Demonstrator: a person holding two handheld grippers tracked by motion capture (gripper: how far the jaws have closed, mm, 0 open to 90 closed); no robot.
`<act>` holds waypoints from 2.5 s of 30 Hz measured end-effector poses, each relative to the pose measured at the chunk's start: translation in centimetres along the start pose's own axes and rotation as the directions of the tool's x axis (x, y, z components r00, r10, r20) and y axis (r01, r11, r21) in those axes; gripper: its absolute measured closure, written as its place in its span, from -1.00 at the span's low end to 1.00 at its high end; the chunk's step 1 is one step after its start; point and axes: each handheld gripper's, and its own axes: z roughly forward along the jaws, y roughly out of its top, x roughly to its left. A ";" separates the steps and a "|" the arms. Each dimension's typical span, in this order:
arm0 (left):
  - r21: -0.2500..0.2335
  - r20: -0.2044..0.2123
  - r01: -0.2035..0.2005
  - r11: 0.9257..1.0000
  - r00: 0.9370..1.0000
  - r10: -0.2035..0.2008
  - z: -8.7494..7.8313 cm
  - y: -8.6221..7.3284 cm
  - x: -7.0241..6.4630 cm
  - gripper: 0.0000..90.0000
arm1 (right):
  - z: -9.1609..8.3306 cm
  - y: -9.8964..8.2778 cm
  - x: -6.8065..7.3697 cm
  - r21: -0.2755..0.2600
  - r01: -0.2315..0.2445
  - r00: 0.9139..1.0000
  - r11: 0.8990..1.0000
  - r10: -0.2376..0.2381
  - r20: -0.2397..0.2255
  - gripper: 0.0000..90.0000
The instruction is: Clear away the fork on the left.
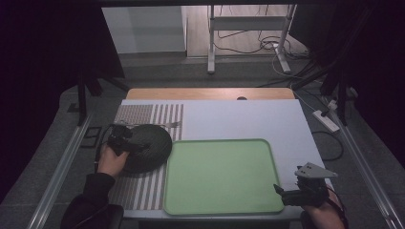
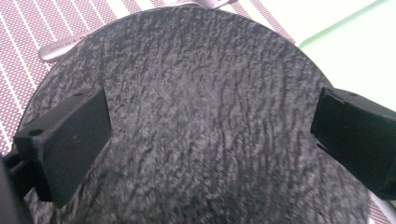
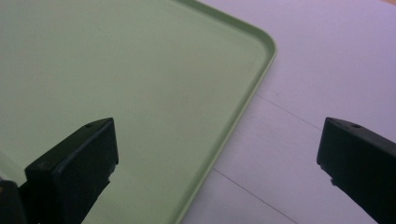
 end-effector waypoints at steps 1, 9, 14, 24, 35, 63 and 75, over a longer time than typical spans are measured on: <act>0.006 0.002 -0.001 1.000 1.000 0.001 0.3 0.3 0.3 -1.00 | 0.0 0.0 0.0 0.001 0.001 1.000 1.000 -0.001 -0.001 -1.00; 0.007 -0.024 0.001 1.000 1.000 -0.001 1.0 1.6 1.3 -1.00 | 0.0 0.0 0.0 0.008 0.007 1.000 1.000 -0.007 0.000 -1.00; 0.022 -0.052 0.010 1.000 0.999 -0.009 1.8 2.7 1.9 -1.00 | 0.1 0.0 0.1 0.008 0.009 1.000 1.000 -0.009 -0.003 -1.00; 0.052 -0.061 0.010 0.999 0.998 -0.007 3.6 4.6 3.2 -1.00 | 0.1 0.0 0.1 0.010 0.013 1.000 1.000 -0.013 -0.006 -1.00; 0.063 -0.078 0.004 0.998 0.997 0.000 4.5 6.6 4.8 -0.29 | 0.1 0.0 0.1 0.013 0.021 1.000 1.000 -0.021 -0.008 -1.00; 0.272 -0.112 0.048 0.961 0.994 -0.018 4.7 5.7 9.0 0.98 | 0.1 0.0 0.3 0.016 0.043 0.999 0.999 -0.043 -0.012 -1.00; 0.135 -0.104 0.125 0.983 0.988 -0.111 3.1 5.9 9.9 0.64 | 0.1 0.0 0.4 0.017 0.048 0.999 0.999 -0.048 -0.015 -1.00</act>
